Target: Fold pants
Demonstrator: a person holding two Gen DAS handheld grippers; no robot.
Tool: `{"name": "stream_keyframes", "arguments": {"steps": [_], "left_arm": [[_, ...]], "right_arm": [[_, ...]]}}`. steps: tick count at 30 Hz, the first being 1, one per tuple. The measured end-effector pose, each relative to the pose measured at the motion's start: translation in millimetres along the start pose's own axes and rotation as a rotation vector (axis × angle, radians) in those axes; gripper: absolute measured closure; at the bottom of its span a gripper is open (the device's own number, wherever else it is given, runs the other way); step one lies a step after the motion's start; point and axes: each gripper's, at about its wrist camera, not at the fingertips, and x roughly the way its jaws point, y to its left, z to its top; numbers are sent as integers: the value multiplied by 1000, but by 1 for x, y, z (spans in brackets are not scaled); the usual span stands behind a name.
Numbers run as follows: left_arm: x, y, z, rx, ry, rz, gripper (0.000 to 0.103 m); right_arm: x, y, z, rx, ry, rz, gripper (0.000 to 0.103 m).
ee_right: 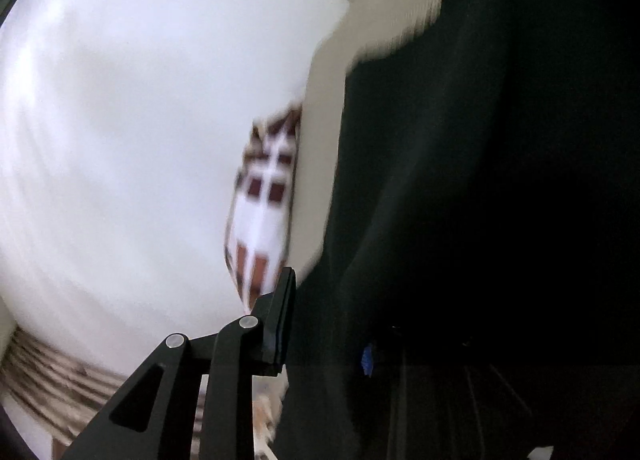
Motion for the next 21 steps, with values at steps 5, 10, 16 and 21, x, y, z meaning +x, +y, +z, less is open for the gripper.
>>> {"name": "stream_keyframes", "arguments": {"steps": [5, 10, 16, 21], "left_arm": [[2, 0, 2, 3, -2, 11, 34], [2, -2, 1, 25, 4, 24, 34], [-1, -3, -2, 38, 19, 6, 31], [0, -13, -6, 112, 20, 38, 27]], "right_arm": [[-25, -5, 33, -24, -58, -56, 97], [-62, 17, 24, -117, -59, -97, 98], [-114, -20, 18, -97, -53, -177, 98], [-133, -72, 12, 70, -67, -83, 100]]}}
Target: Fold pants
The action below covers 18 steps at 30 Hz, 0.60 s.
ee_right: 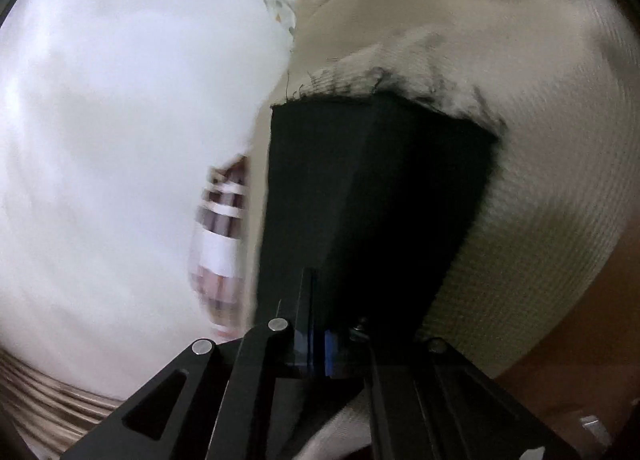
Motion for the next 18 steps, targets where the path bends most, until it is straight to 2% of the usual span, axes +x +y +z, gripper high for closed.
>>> {"name": "stream_keyframes", "arguments": {"steps": [8, 10, 12, 18], "left_arm": [[-1, -2, -4, 13, -24, 15, 26], [-1, -1, -4, 13, -24, 14, 26], [-1, -1, -3, 14, -22, 13, 26], [-3, 0, -4, 6, -16, 9, 25]], "right_arm": [[-6, -19, 13, 73, 4, 94, 100], [-6, -10, 6, 47, 0, 72, 100], [-9, 2, 3, -29, -6, 6, 100], [-18, 12, 4, -68, -25, -15, 100]]}}
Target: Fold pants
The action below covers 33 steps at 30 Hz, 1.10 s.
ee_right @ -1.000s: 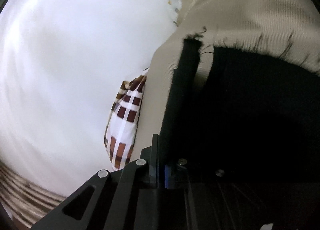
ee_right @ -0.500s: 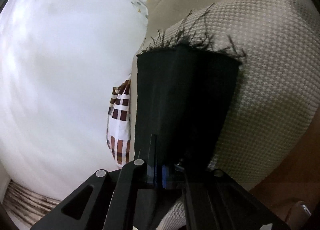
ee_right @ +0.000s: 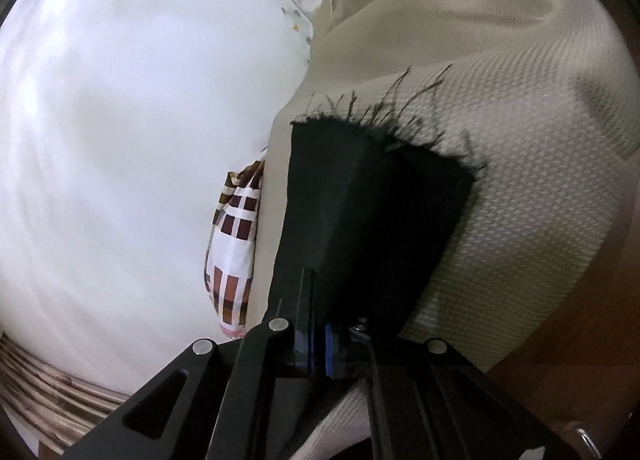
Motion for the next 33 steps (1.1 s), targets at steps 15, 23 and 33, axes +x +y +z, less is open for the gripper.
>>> {"name": "stream_keyframes", "arguments": {"steps": [15, 23, 33], "left_arm": [[0, -8, -3, 60, -9, 17, 19], [-26, 4, 1, -44, -72, -82, 19], [-58, 52, 1, -249, -113, -155, 18]], "right_arm": [[-12, -27, 12, 119, -40, -4, 100], [-33, 51, -25, -49, 6, -46, 90], [142, 99, -227, 12, 861, 108, 79]]}}
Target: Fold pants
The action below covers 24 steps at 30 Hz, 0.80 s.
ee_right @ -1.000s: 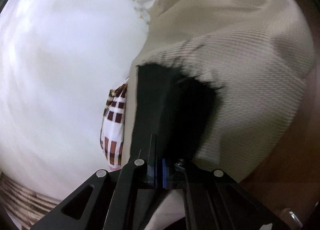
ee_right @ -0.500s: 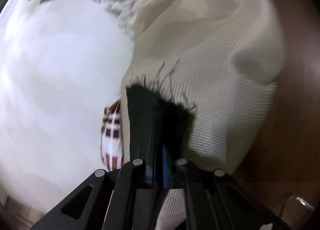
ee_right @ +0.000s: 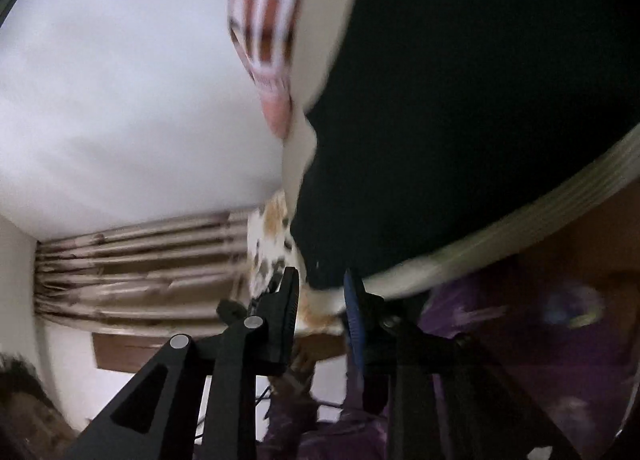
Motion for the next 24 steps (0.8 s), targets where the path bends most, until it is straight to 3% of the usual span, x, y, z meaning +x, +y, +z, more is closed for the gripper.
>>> {"name": "stream_keyframes", "arguments": {"steps": [4, 9, 17, 21, 22, 24], "left_arm": [[-2, 13, -3, -49, 2, -11, 18], [3, 14, -6, -80, 29, -35, 18], [6, -3, -10, -14, 50, -32, 18], [10, -12, -14, 27, 68, -27, 18], [12, -14, -15, 40, 76, -23, 18], [15, -17, -17, 64, 86, -13, 18]], "right_arm": [[23, -16, 1, 68, -10, -38, 78], [19, -18, 5, 87, -64, -92, 64], [26, -16, 8, 94, -97, -96, 63], [43, -15, 9, 87, -71, -98, 63], [47, -15, 9, 78, -70, -104, 65], [52, -10, 10, 30, -77, -155, 93]]}}
